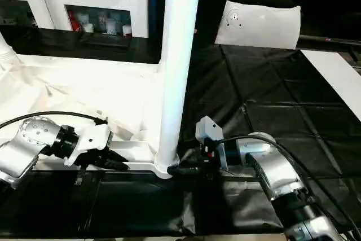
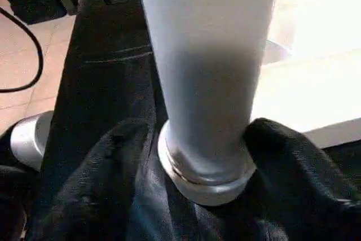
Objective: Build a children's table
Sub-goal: Rotate leg to tighten
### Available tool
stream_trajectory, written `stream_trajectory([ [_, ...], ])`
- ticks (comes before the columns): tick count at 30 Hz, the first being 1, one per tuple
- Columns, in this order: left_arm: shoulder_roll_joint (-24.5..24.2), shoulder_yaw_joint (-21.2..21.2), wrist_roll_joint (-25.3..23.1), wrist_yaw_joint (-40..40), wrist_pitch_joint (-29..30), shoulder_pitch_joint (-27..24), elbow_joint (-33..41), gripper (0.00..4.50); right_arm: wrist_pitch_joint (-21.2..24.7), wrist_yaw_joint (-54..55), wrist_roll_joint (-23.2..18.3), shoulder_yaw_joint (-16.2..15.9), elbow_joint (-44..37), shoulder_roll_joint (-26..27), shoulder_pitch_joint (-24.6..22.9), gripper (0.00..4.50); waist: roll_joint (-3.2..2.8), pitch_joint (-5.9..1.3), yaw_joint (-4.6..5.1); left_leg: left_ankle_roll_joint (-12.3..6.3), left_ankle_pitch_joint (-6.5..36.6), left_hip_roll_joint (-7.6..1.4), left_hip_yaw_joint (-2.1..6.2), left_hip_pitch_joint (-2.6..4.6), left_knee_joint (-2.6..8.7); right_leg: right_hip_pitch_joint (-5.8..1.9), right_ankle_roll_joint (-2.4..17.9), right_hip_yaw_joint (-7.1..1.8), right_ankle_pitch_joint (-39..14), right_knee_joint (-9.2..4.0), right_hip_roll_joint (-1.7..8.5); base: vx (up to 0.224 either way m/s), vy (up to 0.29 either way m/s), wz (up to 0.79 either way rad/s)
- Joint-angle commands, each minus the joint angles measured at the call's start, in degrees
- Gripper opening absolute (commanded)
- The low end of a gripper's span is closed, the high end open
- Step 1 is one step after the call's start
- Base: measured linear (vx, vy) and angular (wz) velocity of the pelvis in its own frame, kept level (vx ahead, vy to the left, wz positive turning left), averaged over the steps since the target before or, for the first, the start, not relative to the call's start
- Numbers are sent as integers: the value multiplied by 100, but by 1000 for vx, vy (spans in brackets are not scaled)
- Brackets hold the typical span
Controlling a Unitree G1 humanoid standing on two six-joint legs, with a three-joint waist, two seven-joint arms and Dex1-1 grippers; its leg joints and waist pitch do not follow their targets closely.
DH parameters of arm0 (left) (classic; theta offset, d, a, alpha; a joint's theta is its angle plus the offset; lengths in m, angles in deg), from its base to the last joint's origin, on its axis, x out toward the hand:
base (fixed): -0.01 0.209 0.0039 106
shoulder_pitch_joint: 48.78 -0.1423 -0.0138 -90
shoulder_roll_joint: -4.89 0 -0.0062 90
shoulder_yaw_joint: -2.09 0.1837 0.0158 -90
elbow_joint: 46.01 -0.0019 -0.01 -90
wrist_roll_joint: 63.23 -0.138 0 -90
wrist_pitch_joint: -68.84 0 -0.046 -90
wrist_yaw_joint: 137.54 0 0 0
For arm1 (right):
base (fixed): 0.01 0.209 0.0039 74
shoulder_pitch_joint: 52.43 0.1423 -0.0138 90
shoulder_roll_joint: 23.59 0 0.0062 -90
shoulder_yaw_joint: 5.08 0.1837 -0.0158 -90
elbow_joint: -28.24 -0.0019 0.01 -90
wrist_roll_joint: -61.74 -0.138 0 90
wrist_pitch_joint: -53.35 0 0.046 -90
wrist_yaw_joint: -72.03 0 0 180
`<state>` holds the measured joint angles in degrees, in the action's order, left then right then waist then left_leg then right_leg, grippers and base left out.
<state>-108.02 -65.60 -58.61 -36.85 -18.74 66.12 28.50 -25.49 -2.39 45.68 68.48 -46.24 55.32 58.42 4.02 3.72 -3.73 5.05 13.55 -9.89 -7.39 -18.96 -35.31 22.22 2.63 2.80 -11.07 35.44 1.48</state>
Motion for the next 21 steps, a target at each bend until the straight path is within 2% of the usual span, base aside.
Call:
stream_trajectory([
  [1, 12, 273, -187, -352, -191, 80, 8, 0, -125, -134, -26, -12, 220, 37, 169, 289, -86, -366, 22, -291, 263, -326, -13, -50, 456, -322, 1246, -334, -895, -364, 658, 0, 0, 0],
  [11, 30, 318, -219, -404, -244, 127, -81, 0, -275, -316, 2, -46, 541, 255, 352, 202, -88, -364, 5, -238, 318, -336, -14, -48, 465, -318, 1244, -324, -936, -362, 655, 0, 0, 0],
  [18, 100, 268, -208, -300, -53, 139, -137, 0, -316, -326, 12, -42, 577, 341, 294, 186, -90, -357, 7, -217, 350, -329, -13, -54, 468, -321, 1184, -328, -1085, -378, 652, 0, 0, 0],
  [19, 187, 202, -219, -117, 40, 154, -186, 0, -265, -254, 0, -18, 536, 361, 236, 182, -123, -348, 4, -199, 426, -329, -9, -43, 471, -310, 1174, -329, -1196, -390, 655, 0, 0, 0],
  [21, 354, 71, -238, 259, 252, 199, -285, 0, -190, -70, -8, 41, 484, 411, 145, 174, -108, -328, -2, -168, 600, -325, -25, -19, 470, -285, 1121, -330, -1499, -442, 650, 0, 0, 0],
])
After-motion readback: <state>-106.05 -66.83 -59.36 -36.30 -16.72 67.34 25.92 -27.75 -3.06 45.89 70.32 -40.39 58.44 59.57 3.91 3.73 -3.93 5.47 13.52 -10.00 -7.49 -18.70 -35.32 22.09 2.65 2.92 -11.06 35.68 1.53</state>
